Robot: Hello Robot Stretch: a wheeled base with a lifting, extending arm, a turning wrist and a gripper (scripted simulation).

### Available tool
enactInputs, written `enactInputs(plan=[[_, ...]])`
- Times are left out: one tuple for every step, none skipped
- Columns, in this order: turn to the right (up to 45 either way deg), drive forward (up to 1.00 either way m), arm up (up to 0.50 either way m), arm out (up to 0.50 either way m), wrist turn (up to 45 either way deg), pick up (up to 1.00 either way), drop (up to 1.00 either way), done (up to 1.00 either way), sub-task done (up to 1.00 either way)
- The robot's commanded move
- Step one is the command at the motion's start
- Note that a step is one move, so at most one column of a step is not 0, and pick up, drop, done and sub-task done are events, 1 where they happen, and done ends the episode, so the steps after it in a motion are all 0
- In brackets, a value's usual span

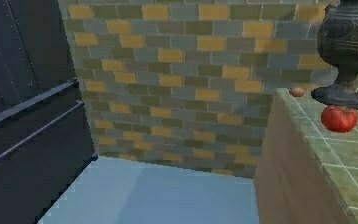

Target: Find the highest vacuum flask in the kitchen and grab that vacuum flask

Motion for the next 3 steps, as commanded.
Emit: enactInputs(plan=[[-45.0, 0.00, 0.00, 0.00, 0.0, 0.00, 0.00, 0.00, 0.00], [-45.0, 0.00, 0.00, 0.00, 0.0, 0.00, 0.00, 0.00, 0.00], [-45.0, 0.00, 0.00, 0.00, 0.0, 0.00, 0.00, 0.00, 0.00]])
